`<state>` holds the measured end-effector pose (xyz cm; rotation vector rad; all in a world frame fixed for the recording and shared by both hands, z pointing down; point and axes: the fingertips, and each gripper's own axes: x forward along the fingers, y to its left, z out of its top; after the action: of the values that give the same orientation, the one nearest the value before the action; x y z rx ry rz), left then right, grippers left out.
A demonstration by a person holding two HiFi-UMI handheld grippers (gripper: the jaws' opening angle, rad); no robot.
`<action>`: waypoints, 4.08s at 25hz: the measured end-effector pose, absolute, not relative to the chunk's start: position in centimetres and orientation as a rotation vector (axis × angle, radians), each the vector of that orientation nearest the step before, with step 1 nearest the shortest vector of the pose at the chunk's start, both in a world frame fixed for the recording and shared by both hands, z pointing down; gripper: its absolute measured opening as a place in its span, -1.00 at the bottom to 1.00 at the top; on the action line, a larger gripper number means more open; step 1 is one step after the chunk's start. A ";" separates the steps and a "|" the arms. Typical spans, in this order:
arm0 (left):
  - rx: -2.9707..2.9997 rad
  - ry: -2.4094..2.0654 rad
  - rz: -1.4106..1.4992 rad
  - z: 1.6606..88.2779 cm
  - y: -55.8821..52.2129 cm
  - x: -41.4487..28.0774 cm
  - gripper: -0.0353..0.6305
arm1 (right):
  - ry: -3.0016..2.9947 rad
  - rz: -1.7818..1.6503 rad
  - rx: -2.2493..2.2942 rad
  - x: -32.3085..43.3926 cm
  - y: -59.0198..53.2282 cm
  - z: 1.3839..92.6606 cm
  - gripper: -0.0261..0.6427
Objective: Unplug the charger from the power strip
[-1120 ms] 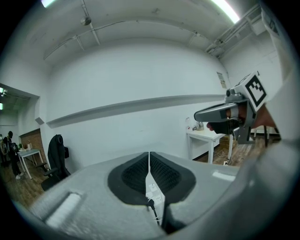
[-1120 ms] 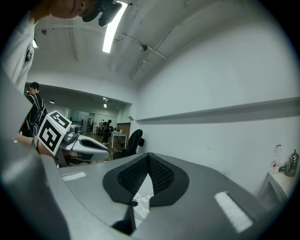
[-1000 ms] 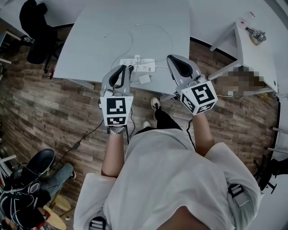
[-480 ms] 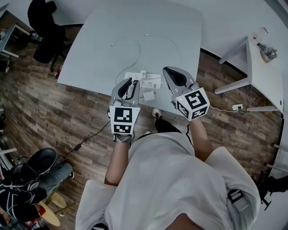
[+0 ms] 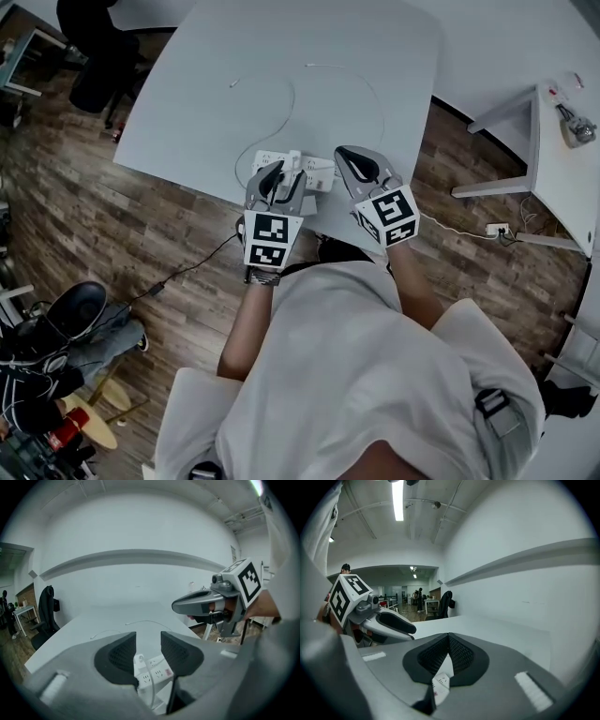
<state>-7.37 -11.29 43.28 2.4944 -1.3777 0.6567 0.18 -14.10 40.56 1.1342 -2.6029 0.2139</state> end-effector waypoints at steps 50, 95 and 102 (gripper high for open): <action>2.025 -1.363 0.813 59.7 -16.9 -7.7 -0.46 | -2.386 0.652 0.795 -0.5 -16.3 62.3 -0.89; 2.068 -1.406 0.918 59.6 -16.4 -7.7 -0.46 | -2.371 0.590 0.838 -0.9 -16.4 62.5 -0.91; 2.082 -1.412 0.952 59.6 -16.3 -7.4 -0.46 | -2.373 0.587 0.829 -0.8 -16.1 62.6 -0.91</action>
<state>-7.42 -16.27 59.61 2.0818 -1.4121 0.9523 -0.79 -16.12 62.56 0.8293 -2.3729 0.5868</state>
